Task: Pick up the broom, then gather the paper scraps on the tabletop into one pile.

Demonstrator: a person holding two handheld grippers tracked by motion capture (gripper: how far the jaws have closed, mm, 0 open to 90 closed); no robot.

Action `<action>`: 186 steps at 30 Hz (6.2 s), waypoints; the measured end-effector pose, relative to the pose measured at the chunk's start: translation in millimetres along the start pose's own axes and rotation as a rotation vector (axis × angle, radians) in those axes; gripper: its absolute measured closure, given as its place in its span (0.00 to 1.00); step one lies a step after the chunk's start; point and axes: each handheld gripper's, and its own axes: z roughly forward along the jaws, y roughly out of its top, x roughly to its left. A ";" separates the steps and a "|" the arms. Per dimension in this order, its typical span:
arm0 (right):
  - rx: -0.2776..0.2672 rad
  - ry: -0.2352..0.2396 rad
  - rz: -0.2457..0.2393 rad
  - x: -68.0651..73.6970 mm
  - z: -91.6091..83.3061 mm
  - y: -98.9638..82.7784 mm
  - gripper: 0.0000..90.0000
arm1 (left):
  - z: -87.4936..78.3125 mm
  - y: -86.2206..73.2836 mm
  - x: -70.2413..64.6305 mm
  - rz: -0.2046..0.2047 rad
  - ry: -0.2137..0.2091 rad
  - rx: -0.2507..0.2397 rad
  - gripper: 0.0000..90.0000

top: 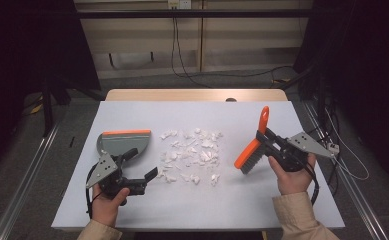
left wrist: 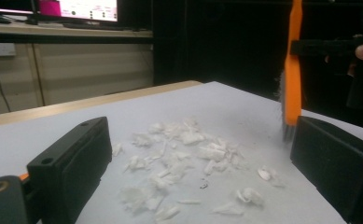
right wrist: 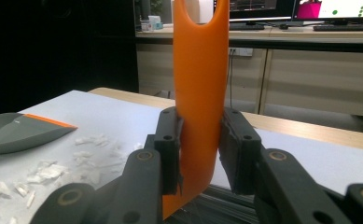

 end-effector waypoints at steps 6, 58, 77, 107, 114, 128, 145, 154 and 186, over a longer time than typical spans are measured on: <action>0.002 0.025 -0.020 9.2 6.2 9.4 0.78 | 11.4 3.8 -4.2 -0.005 -0.039 -0.004 0.05; 0.059 0.321 -0.130 143.8 97.1 35.9 0.76 | 79.7 -5.3 -16.1 -0.048 -0.108 0.222 0.78; 0.178 0.222 0.034 148.0 108.0 16.3 0.24 | 71.0 -2.0 -10.5 -0.091 0.035 0.163 0.79; 0.295 0.218 0.311 167.8 127.6 2.3 0.64 | 80.9 -1.0 -37.5 -0.010 0.075 0.154 0.66; 0.278 0.283 0.322 159.2 122.8 8.7 0.77 | 81.2 0.4 -36.2 -0.007 0.048 0.134 0.47; 0.268 0.235 0.324 108.5 105.6 17.8 0.77 | 72.8 4.1 -26.5 -0.020 -0.009 0.133 0.25; 0.292 0.183 0.331 69.1 82.6 12.7 0.77 | 53.1 12.2 -7.9 -0.035 -0.011 0.094 0.10; 0.304 0.160 0.322 52.9 68.5 16.4 0.77 | 43.7 14.6 2.0 -0.049 -0.022 0.085 0.05; 0.471 0.042 0.320 -1.0 40.0 10.4 0.77 | 8.2 10.5 29.8 -0.037 0.002 0.062 0.03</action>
